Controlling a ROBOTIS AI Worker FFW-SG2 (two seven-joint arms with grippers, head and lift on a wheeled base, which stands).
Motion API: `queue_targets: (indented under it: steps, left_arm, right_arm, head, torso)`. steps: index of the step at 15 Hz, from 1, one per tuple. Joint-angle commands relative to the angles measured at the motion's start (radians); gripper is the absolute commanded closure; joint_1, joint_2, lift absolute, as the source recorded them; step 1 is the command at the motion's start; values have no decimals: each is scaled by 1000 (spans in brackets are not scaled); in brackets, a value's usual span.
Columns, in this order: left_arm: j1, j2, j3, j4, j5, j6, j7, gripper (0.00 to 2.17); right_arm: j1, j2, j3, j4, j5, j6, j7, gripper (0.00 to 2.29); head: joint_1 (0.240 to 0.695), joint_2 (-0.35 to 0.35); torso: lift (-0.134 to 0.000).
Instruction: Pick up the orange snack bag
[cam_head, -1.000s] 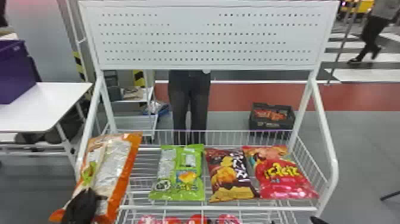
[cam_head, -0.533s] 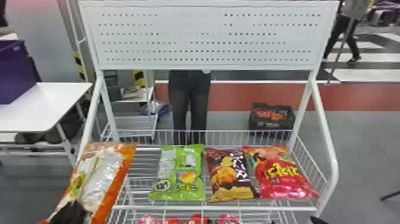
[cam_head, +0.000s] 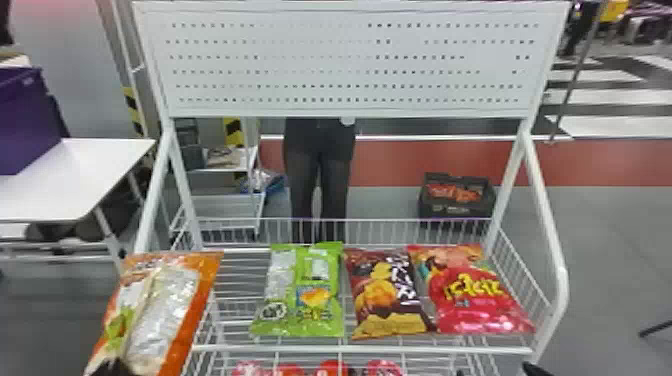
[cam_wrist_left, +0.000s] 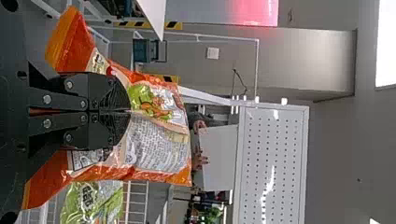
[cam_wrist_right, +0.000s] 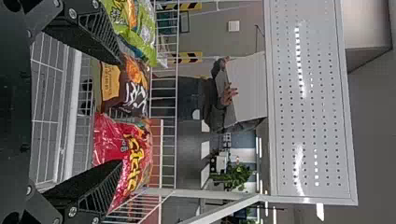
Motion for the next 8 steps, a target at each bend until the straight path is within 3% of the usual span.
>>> queue_targets:
  steps: [1,8]
  left_arm:
    - [17,-2,0,4,-14,-11,2,1261]
    - [54,0,3,7,-39,-67,2,1261]
  right_arm:
    - [-2,0,0,4,-1,0,0,144]
    - [-2,0,3,4,1,0,0,144]
  head:
    - [499,0]
    - [499,0]
  torso:
    - [0]
    - [0]
